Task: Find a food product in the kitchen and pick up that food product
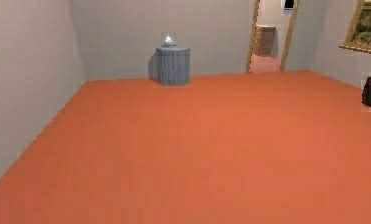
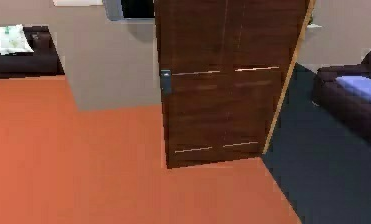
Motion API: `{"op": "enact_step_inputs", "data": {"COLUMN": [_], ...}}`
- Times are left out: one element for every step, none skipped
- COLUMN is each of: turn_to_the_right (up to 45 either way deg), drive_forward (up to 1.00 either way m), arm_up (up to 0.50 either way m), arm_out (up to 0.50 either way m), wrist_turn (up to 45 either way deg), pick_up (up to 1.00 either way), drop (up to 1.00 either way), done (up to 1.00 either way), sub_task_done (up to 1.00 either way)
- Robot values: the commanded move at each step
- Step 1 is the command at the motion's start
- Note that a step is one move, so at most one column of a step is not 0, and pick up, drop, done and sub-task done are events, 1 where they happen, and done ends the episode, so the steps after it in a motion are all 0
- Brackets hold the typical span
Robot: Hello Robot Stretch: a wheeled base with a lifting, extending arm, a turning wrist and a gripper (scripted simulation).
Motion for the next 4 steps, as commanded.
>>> {"op": "enact_step_inputs", "data": {"turn_to_the_right": [45.0,33.0,0.0,-33.0], "drive_forward": [0.0,0.0,0.1,0.0], "arm_up": [0.0,0.0,0.0,0.0], "arm_out": [0.0,0.0,0.0,0.0], "wrist_turn": [0.0,0.0,0.0,0.0], "pick_up": [0.0,0.0,0.0,0.0], "drop": [0.0,0.0,0.0,0.0], "done": [0.0,0.0,0.0,0.0], "sub_task_done": [0.0,0.0,0.0,0.0]}}
